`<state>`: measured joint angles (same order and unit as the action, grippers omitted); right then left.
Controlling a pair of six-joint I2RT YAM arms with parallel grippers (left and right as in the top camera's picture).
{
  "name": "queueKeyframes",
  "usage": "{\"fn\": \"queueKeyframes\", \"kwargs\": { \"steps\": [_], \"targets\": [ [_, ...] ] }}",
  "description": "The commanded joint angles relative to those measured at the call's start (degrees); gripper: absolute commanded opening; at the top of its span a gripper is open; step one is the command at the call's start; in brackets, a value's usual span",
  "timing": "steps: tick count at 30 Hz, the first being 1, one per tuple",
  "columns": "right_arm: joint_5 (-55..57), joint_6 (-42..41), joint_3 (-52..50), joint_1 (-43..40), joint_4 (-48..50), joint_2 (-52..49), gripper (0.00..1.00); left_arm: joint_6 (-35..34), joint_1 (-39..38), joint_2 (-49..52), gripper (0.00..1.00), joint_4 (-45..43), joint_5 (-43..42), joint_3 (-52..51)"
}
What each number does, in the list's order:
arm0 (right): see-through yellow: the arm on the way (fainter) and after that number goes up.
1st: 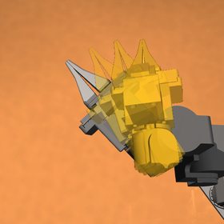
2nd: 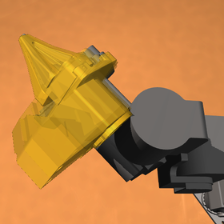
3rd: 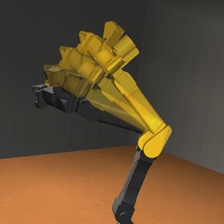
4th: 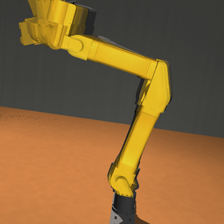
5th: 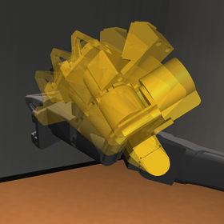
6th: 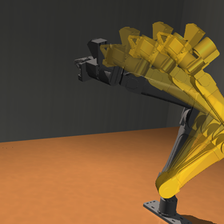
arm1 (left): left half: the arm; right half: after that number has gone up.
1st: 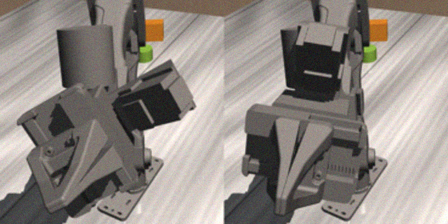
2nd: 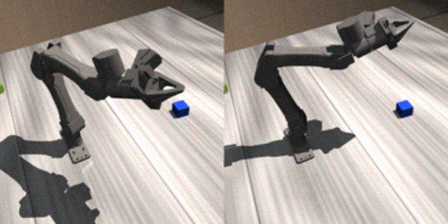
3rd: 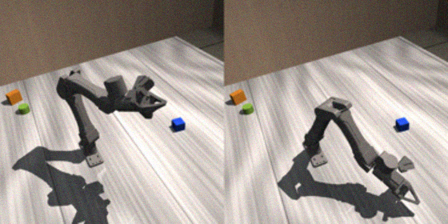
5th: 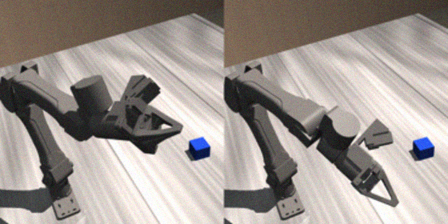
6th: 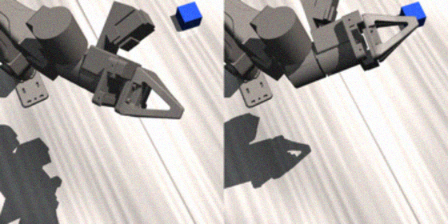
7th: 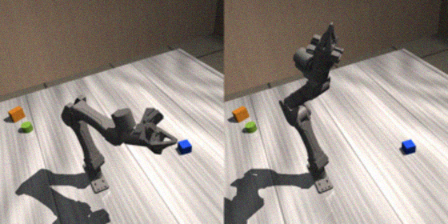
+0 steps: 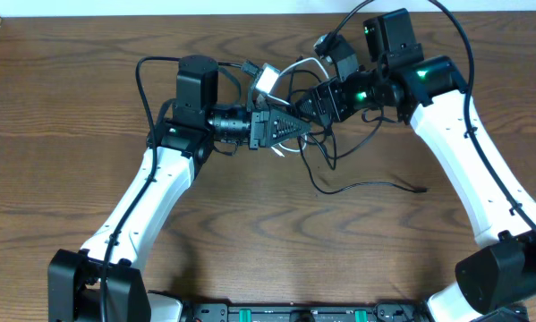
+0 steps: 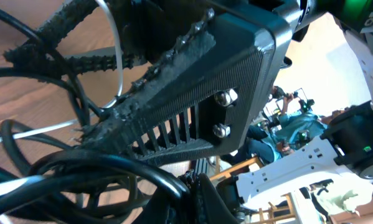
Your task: Untangle cables
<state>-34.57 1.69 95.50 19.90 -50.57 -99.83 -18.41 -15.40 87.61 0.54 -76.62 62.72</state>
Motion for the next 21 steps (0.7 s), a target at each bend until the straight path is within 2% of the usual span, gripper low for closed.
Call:
{"fn": "queueKeyframes", "kwargs": {
  "steps": [1,4,8,12,18,21],
  "targets": [
    [0.11,-6.95,0.31,0.13,2.56,-0.59,0.75,-0.55,-0.68,-0.66,0.08,-0.17,-3.76,0.9],
    [0.09,-11.26,0.31,0.13,4.57,-0.59,0.75,-0.55,-0.68,-0.66,0.08,-0.17,-3.76,0.9],
    [0.39,-16.41,0.31,0.24,6.56,-0.59,0.69,-0.76,-0.68,-0.66,0.08,-0.17,-3.76,0.9],
    [5.38,-21.99,0.31,0.24,7.69,-0.59,0.68,-1.53,-0.68,-0.66,0.08,-0.17,-3.8,0.9],
    [5.14,-21.22,0.31,0.17,8.2,-0.59,0.7,-1.51,-0.61,-0.66,0.08,-0.2,-3.91,0.9],
    [4.46,-20.85,0.31,-0.46,6.67,-0.57,0.71,3.06,-0.42,-0.61,0.08,0.0,-3.87,0.87]
  ]
}}
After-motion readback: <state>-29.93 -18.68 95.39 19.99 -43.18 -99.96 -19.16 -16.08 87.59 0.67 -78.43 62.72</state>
